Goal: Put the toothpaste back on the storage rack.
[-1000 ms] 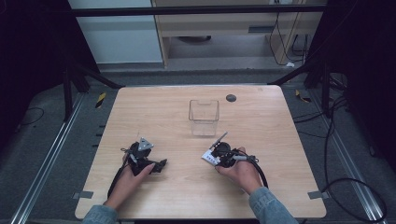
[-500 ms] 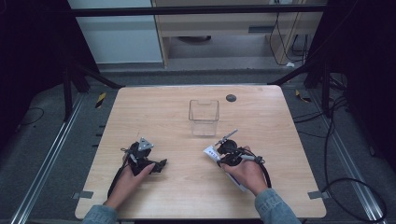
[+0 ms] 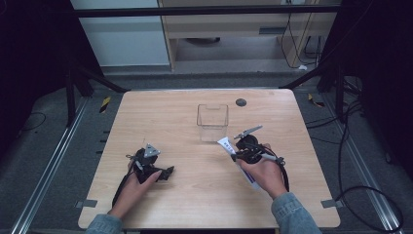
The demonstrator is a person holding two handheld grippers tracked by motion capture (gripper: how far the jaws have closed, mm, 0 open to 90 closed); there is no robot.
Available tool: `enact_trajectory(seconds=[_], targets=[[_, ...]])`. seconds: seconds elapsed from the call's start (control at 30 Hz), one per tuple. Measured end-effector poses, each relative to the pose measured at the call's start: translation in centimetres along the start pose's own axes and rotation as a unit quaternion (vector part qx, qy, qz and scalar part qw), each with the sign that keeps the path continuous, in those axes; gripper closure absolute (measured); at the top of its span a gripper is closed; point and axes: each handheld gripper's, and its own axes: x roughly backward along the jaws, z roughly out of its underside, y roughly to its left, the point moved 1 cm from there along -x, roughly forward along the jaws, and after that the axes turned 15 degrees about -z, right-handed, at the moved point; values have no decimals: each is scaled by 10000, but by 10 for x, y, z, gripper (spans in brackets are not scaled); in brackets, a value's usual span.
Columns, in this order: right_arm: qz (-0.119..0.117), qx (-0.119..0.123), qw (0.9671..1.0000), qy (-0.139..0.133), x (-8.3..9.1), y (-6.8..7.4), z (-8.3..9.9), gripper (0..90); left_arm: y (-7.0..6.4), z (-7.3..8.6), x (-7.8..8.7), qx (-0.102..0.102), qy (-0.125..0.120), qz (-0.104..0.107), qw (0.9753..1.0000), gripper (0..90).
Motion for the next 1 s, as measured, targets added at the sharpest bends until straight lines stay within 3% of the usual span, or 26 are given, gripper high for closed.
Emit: enact_trajectory(seconds=[0.47,0.53,0.77,0.83,1.0], targets=[[125,37,9983,-571,16,-5,-5,782,0,0,0,1,-1,0,10000,0],[166,100,9966,-806,21,-6,-9,782,0,0,0,0,0,0,10000,0],[238,84,9923,-1209,29,-9,-18,783,0,0,0,1,0,-1,10000,0],[289,111,9897,-1401,35,-9,-27,782,0,0,0,-1,0,-1,10000,0],[338,159,9866,-1591,45,-7,-42,783,0,0,0,-1,0,-2,10000,0]])
